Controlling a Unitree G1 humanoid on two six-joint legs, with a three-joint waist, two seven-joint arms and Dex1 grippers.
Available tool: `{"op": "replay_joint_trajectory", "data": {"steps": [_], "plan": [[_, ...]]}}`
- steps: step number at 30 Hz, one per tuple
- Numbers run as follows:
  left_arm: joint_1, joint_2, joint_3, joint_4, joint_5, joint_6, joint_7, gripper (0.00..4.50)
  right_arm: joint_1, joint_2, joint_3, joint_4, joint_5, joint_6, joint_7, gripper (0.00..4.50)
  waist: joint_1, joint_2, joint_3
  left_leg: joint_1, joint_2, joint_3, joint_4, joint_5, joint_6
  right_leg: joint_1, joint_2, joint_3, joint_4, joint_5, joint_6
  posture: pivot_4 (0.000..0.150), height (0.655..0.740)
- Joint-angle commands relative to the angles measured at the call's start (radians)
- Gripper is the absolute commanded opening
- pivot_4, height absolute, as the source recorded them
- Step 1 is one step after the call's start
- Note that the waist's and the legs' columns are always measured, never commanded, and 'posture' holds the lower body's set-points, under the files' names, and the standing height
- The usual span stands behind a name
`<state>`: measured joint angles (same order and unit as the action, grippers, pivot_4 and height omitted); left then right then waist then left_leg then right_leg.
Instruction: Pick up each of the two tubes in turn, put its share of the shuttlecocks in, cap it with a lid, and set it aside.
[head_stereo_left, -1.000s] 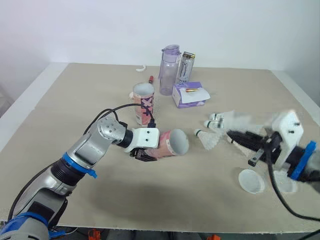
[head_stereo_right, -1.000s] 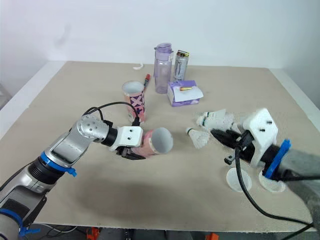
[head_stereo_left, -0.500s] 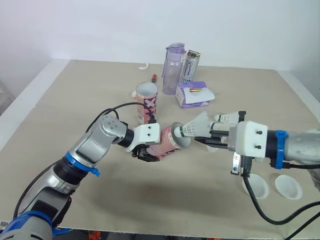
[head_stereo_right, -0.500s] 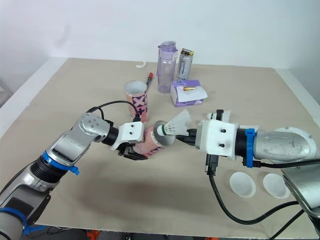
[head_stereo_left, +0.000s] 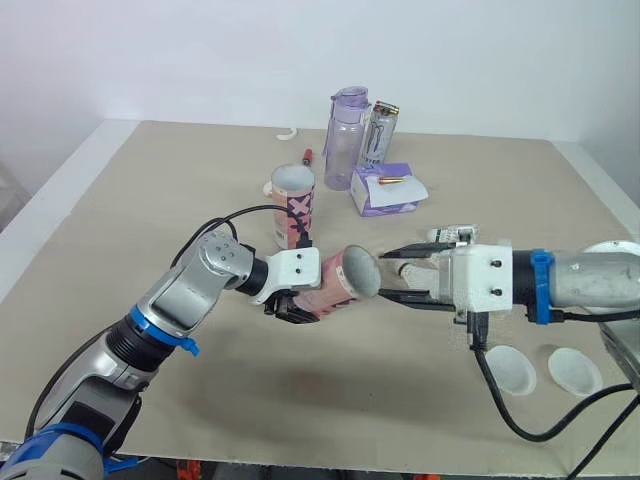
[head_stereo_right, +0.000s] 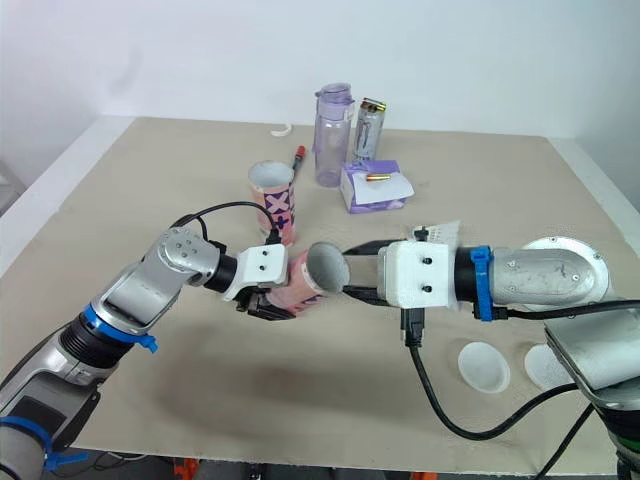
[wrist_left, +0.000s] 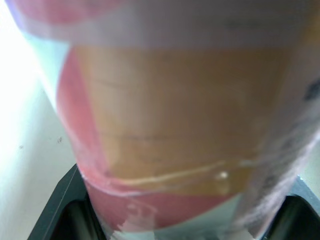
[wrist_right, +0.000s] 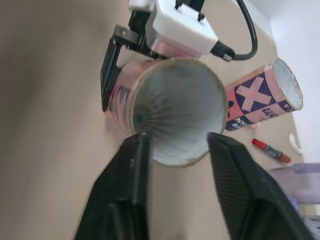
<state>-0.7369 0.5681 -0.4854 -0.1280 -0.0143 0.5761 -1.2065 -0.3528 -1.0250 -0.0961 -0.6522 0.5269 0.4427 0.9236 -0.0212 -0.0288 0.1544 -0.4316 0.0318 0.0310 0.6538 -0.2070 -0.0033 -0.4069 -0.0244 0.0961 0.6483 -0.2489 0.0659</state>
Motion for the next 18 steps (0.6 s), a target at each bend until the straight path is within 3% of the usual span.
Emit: {"op": "replay_joint_trajectory", "data": {"steps": [1, 3, 5, 9, 18], "plan": [[0.019, 0.017, -0.031, 0.01, 0.016, 0.017, -0.006, 3.0, 0.157, 0.128, -0.209, -0.011, 0.187, 0.206, -0.197, 4.23, 0.0, -0.001, 0.0, 0.0, 0.0, -0.001, 0.0, 0.0, 0.0, 0.0, 0.0, -0.001, 0.0, 0.001, 0.001, 0.15, 0.74], [0.02, 0.019, -0.035, 0.008, 0.018, 0.012, -0.009, 3.0, 0.315, 0.264, -0.276, -0.013, 0.206, 0.301, -0.369, 4.4, 0.0, 0.0, 0.0, 0.0, -0.001, -0.001, 0.0, 0.0, 0.0, 0.0, 0.0, 0.0, 0.001, 0.002, 0.002, 0.15, 0.74], [0.018, 0.019, -0.036, 0.01, 0.018, 0.01, -0.011, 3.0, 0.368, 0.343, -0.284, -0.022, 0.218, 0.332, -0.473, 4.4, 0.003, -0.008, -0.004, 0.0, -0.001, -0.004, -0.001, 0.0, 0.0, 0.002, 0.001, -0.003, 0.001, 0.002, 0.001, 0.15, 0.74], [0.017, 0.02, -0.038, 0.008, 0.02, 0.01, -0.01, 3.0, 0.406, 0.473, -0.284, -0.054, 0.227, 0.383, -0.629, 4.4, -0.005, 0.007, -0.004, 0.001, -0.001, -0.004, -0.001, 0.0, 0.0, 0.001, 0.0, -0.001, 0.003, 0.001, 0.001, 0.15, 0.74], [0.033, 0.036, -0.036, -0.006, 0.025, 0.008, -0.009, 3.0, 0.468, 0.585, -0.213, -0.063, 0.207, 0.383, -0.721, 4.4, -0.005, 0.006, -0.004, 0.003, -0.001, -0.003, 0.0, 0.001, 0.001, 0.001, 0.002, 0.001, 0.003, -0.001, 0.0, 0.15, 0.74]]}}
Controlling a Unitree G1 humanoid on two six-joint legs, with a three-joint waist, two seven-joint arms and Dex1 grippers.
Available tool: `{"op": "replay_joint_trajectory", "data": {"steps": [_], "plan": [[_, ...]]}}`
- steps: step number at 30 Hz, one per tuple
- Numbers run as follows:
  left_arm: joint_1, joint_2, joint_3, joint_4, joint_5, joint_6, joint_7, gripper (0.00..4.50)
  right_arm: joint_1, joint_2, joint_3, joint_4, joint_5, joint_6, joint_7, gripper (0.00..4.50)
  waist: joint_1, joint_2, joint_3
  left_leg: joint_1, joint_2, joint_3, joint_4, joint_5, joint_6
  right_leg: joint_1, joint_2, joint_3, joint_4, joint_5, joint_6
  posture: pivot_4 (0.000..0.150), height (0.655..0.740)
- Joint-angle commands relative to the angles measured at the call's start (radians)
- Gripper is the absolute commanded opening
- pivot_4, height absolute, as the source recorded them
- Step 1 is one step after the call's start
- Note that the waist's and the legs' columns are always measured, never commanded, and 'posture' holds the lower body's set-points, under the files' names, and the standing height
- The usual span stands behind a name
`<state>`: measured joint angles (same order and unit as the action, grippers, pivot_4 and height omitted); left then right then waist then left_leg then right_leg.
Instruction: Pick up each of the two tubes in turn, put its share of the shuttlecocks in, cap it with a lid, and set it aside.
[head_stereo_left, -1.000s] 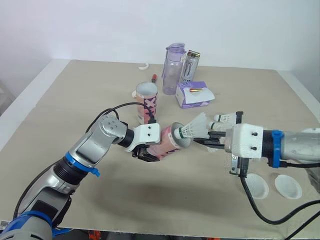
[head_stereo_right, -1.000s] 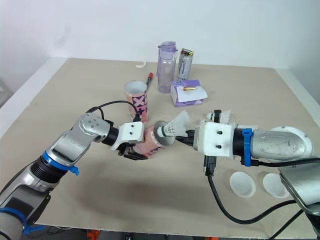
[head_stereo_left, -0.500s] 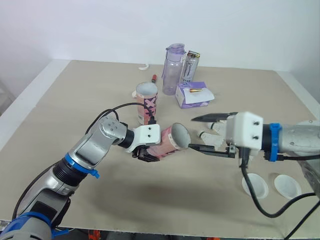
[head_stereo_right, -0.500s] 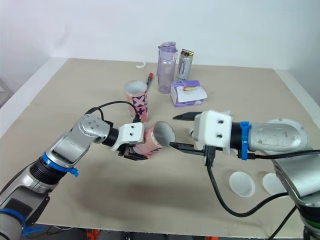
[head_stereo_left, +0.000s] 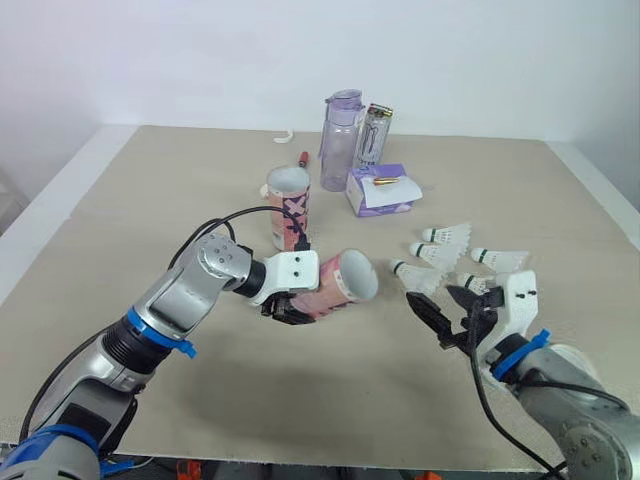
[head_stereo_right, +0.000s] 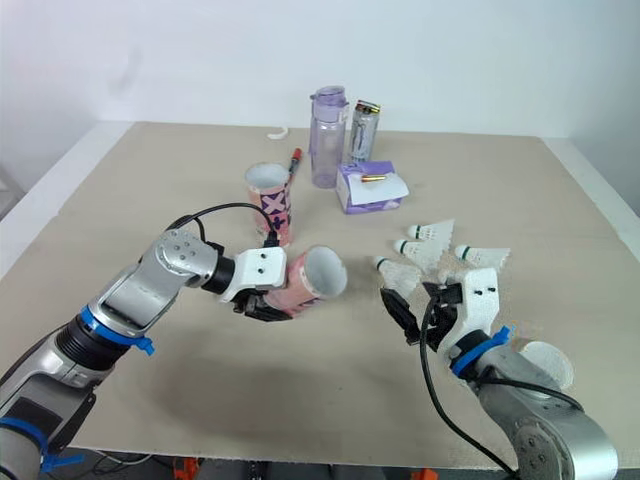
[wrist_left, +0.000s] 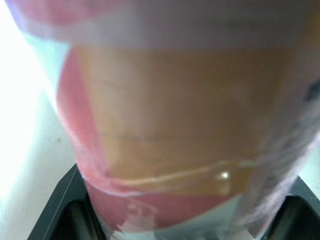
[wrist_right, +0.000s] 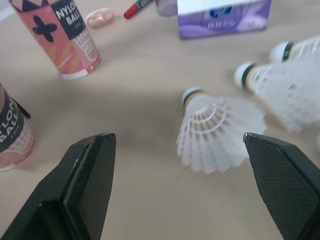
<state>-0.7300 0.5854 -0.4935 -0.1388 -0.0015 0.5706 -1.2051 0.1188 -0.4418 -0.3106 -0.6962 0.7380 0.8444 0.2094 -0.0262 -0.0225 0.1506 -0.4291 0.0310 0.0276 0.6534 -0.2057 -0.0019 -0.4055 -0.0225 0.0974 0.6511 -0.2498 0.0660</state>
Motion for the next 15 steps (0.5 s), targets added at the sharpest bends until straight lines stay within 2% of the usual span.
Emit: {"op": "replay_joint_trajectory", "data": {"steps": [1, 15], "plan": [[0.027, 0.019, -0.029, 0.004, 0.013, 0.013, -0.009, 3.0, -0.004, 0.001, 0.01, -0.01, -0.013, -0.025, -0.002, 4.4, 0.0, 0.0, 0.0, 0.0, 0.0, 0.0, 0.0, 0.0, 0.0, 0.0, 0.0, 0.0, 0.0, 0.0, 0.0, 0.15, 0.74], [0.035, 0.031, -0.023, 0.0, 0.018, 0.016, 0.005, 3.0, -0.13, 0.039, 0.084, 0.165, -0.08, -0.074, 0.014, 4.4, -0.001, 0.0, 0.0, 0.0, 0.001, 0.001, -0.001, 0.0, 0.0, 0.0, 0.001, -0.001, 0.0, 0.0, -0.001, 0.15, 0.74]]}}
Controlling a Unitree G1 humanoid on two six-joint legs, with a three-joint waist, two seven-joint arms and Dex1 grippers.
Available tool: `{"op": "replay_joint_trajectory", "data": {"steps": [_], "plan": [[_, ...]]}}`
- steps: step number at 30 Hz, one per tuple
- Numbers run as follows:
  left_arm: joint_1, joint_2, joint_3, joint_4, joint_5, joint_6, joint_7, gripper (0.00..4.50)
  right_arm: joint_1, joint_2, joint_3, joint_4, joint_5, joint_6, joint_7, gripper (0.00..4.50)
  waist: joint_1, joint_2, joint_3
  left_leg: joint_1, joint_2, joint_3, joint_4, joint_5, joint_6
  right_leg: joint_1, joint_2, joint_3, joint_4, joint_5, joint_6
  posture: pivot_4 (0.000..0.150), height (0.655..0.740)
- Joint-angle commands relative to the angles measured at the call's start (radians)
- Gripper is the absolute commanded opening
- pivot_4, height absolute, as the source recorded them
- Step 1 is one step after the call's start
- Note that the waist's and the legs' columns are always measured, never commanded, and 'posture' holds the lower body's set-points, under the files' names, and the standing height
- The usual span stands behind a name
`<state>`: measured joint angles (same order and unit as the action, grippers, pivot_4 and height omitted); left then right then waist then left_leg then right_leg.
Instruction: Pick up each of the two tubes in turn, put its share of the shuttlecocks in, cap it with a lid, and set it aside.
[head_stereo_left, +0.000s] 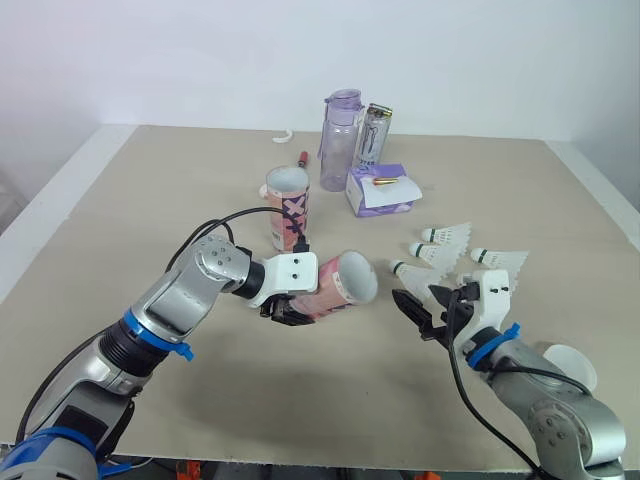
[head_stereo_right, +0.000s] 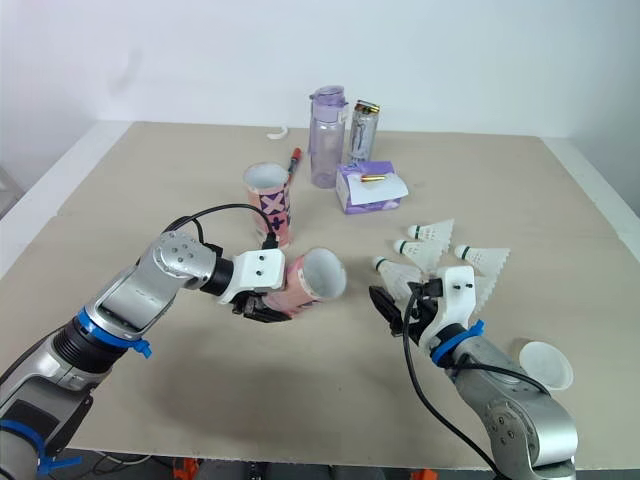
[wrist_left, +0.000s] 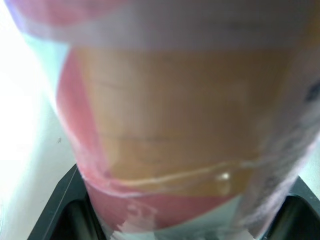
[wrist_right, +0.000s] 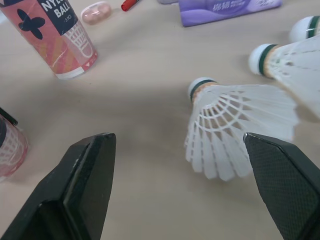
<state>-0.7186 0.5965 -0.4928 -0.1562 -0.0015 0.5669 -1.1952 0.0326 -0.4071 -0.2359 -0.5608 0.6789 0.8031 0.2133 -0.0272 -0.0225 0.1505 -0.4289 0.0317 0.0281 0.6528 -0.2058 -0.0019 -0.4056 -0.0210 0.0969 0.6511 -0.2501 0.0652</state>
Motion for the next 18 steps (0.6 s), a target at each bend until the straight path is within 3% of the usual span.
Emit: {"op": "replay_joint_trajectory", "data": {"steps": [1, 12, 13, 16, 18], "plan": [[0.024, 0.021, -0.023, 0.018, 0.018, 0.02, -0.003, 3.0, -0.054, 0.006, 0.014, 0.041, -0.025, -0.035, 0.011, 4.4, 0.0, 0.0, 0.0, 0.0, 0.0, 0.0, 0.0, 0.0, 0.0, 0.0, 0.0, 0.0, 0.0, 0.0, 0.0, 0.15, 0.74], [0.028, 0.023, -0.021, 0.017, 0.019, 0.026, 0.011, 3.0, -0.148, 0.027, 0.052, 0.152, -0.068, -0.052, 0.025, 4.4, -0.004, 0.0, 0.0, 0.0, 0.0, 0.0, 0.0, 0.0, 0.0, 0.0, 0.0, 0.001, 0.0, 0.001, 0.0, 0.15, 0.74], [0.028, 0.023, -0.021, 0.017, 0.019, 0.027, 0.012, 3.0, -0.153, 0.028, 0.053, 0.158, -0.071, -0.054, 0.027, 4.0, -0.004, 0.0, 0.0, 0.0, 0.0, 0.0, 0.0, 0.0, 0.0, 0.0, 0.001, 0.001, 0.0, 0.001, 0.0, 0.15, 0.74], [0.031, 0.022, -0.021, 0.015, 0.019, 0.028, 0.016, 3.0, -0.168, 0.031, 0.06, 0.179, -0.085, -0.059, 0.027, 3.37, -0.004, 0.0, 0.0, 0.001, 0.0, 0.0, 0.0, 0.0, 0.0, 0.0, 0.001, 0.0, 0.0, 0.001, 0.0, 0.15, 0.74], [0.031, 0.022, -0.021, 0.014, 0.02, 0.029, 0.018, 3.0, -0.18, 0.032, 0.062, 0.194, -0.09, -0.059, 0.025, 2.37, -0.005, 0.0, 0.0, 0.001, 0.0, 0.0, 0.0, 0.0, 0.0, 0.0, 0.001, 0.001, 0.0, 0.001, 0.0, 0.15, 0.74]]}}
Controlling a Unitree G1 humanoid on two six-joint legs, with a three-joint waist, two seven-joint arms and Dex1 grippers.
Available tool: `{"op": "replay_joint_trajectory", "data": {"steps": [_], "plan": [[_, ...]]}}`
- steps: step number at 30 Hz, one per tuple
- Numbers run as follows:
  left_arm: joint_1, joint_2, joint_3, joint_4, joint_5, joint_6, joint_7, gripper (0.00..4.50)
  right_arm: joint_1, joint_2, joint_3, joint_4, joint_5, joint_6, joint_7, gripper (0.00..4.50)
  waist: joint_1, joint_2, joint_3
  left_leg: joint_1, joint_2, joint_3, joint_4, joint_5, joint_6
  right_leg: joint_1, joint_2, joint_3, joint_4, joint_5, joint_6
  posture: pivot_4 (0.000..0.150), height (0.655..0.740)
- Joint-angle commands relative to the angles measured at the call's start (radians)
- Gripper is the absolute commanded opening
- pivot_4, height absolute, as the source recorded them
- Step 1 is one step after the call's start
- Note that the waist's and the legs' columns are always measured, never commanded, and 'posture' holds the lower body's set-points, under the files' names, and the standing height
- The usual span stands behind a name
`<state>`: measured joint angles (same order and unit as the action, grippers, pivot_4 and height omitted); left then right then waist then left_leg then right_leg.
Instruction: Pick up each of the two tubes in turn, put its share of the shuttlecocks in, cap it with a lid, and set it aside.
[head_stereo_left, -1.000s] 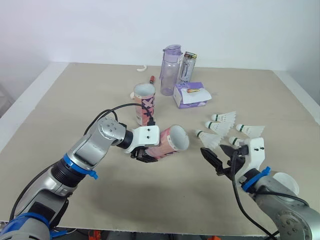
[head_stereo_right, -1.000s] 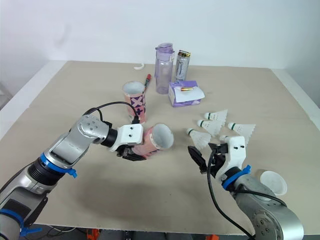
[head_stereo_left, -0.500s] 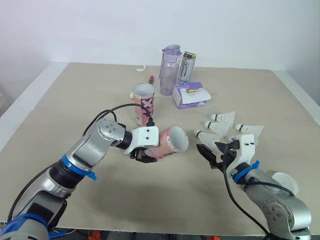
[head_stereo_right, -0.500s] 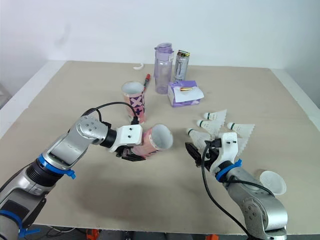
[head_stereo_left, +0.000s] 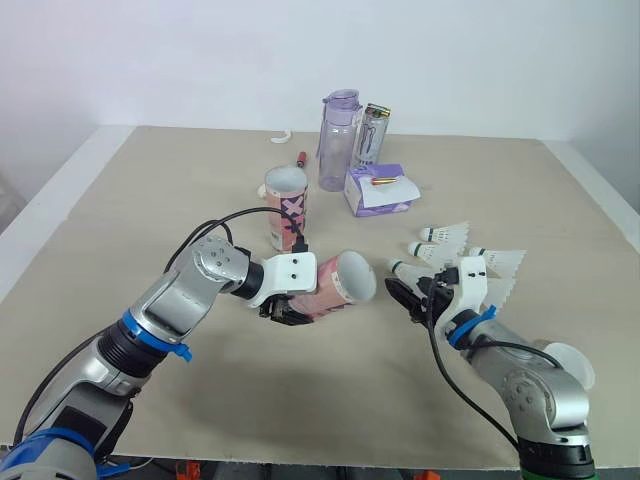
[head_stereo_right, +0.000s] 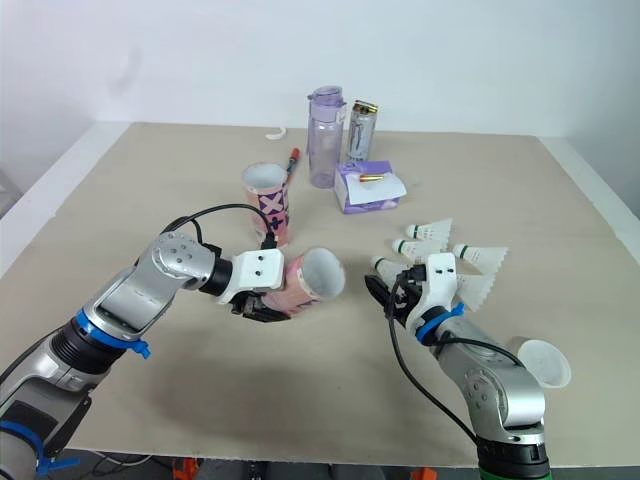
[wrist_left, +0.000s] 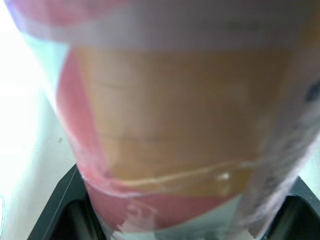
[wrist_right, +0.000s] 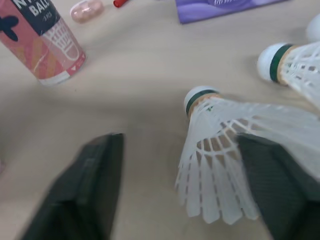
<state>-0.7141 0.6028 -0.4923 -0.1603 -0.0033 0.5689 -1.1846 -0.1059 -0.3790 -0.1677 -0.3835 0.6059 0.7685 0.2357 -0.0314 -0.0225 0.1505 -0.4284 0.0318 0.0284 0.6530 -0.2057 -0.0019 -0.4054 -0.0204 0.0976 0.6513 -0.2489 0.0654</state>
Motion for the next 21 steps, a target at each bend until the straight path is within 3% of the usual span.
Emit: {"op": "replay_joint_trajectory", "data": {"steps": [1, 2, 3, 4, 5, 7, 15, 19, 21], "plan": [[0.027, 0.015, -0.02, 0.018, 0.022, 0.028, 0.009, 3.0, -0.047, 0.005, -0.006, 0.024, -0.021, -0.026, 0.002, 2.2, 0.0, 0.0, 0.0, 0.0, 0.0, 0.0, 0.0, 0.0, 0.0, 0.0, 0.0, 0.0, 0.0, 0.0, 0.0, 0.15, 0.74], [0.027, 0.014, -0.02, 0.018, 0.022, 0.029, 0.01, 3.0, -0.053, 0.005, -0.006, 0.031, -0.025, -0.027, 0.002, 2.04, 0.0, 0.0, 0.0, 0.0, 0.0, 0.0, 0.0, 0.0, 0.0, 0.0, 0.0, 0.0, 0.0, 0.0, 0.0, 0.15, 0.74], [0.028, 0.014, -0.02, 0.017, 0.022, 0.029, 0.011, 3.0, -0.057, 0.005, -0.006, 0.037, -0.031, -0.029, 0.002, 1.46, -0.001, 0.0, 0.0, 0.0, 0.0, 0.0, 0.0, 0.0, 0.0, 0.0, 0.0, 0.0, 0.0, 0.0, 0.0, 0.15, 0.74], [0.029, 0.014, -0.02, 0.017, 0.022, 0.029, 0.012, 3.0, -0.061, 0.005, -0.006, 0.042, -0.034, -0.03, 0.002, 1.29, -0.001, 0.0, 0.0, 0.0, 0.0, 0.0, 0.0, 0.0, 0.0, 0.0, 0.0, 0.0, 0.0, 0.0, 0.0, 0.15, 0.74], [0.029, 0.014, -0.02, 0.017, 0.022, 0.029, 0.012, 3.0, -0.064, 0.005, -0.006, 0.045, -0.036, -0.03, 0.003, 0.75, -0.001, 0.0, 0.0, 0.0, 0.0, 0.0, 0.0, 0.0, 0.0, 0.0, 0.0, 0.0, 0.0, 0.0, 0.0, 0.15, 0.74], [0.031, 0.014, -0.02, 0.016, 0.022, 0.03, 0.014, 3.0, -0.068, 0.004, -0.005, 0.049, -0.041, -0.031, 0.004, 0.13, -0.001, 0.0, 0.0, 0.0, 0.0, 0.0, 0.0, 0.0, 0.0, 0.0, 0.0, 0.0, 0.0, 0.0, 0.0, 0.15, 0.74], [0.03, 0.014, -0.022, 0.023, 0.02, 0.024, 0.015, 3.0, -0.084, -0.054, 0.0, -0.054, -0.051, -0.04, 0.06, 0.04, -0.001, 0.0, 0.0, 0.0, 0.0, 0.0, 0.0, 0.0, 0.0, 0.0, 0.0, 0.0, 0.0, 0.001, 0.001, 0.15, 0.74], [0.028, 0.018, -0.021, 0.026, 0.017, 0.022, 0.011, 3.0, -0.084, -0.207, -0.019, -0.159, -0.074, -0.097, 0.196, 0.04, 0.0, 0.001, 0.0, 0.0, -0.001, 0.001, 0.001, 0.0, 0.0, 0.0, -0.001, 0.001, 0.0, 0.001, 0.002, 0.15, 0.74], [0.027, 0.021, -0.021, 0.03, 0.014, 0.022, 0.006, 3.0, -0.067, -0.357, -0.033, -0.201, -0.126, -0.224, 0.363, 0.04, 0.0, 0.004, 0.002, 0.0, -0.001, 0.0, 0.001, 0.0, 0.0, 0.0, -0.001, 0.0, 0.0, 0.0, 0.002, 0.15, 0.74]]}}
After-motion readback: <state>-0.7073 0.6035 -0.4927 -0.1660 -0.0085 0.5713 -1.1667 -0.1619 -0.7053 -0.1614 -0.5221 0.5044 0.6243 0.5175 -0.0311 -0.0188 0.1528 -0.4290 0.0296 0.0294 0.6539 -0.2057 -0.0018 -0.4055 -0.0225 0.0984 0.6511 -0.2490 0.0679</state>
